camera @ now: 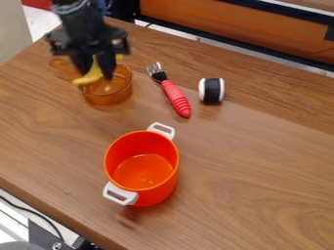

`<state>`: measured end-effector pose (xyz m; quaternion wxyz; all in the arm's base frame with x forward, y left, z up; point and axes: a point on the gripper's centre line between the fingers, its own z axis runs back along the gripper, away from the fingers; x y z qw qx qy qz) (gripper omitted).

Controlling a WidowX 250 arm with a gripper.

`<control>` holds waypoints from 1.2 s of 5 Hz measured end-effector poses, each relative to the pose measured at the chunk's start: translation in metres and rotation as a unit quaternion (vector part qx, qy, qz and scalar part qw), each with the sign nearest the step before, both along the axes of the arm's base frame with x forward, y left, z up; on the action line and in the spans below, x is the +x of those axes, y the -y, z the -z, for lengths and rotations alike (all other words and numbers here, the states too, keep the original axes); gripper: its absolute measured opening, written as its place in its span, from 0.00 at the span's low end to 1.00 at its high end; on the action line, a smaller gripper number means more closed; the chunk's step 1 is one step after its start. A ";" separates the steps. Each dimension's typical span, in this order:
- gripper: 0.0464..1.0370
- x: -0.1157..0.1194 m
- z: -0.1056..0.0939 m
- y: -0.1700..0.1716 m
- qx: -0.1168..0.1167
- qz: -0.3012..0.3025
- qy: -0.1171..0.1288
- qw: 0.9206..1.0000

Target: Take the yellow brush from the top of the table to the orange basket

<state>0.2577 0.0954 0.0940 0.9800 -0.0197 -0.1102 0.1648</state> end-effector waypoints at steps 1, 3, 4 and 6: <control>0.28 -0.030 0.005 0.025 -0.008 0.064 -0.045 0.997; 0.28 -0.068 0.017 0.063 0.003 0.155 -0.080 0.985; 0.28 -0.074 0.027 0.074 0.010 0.176 -0.087 0.980; 0.28 -0.070 0.040 0.089 0.031 0.171 -0.079 0.982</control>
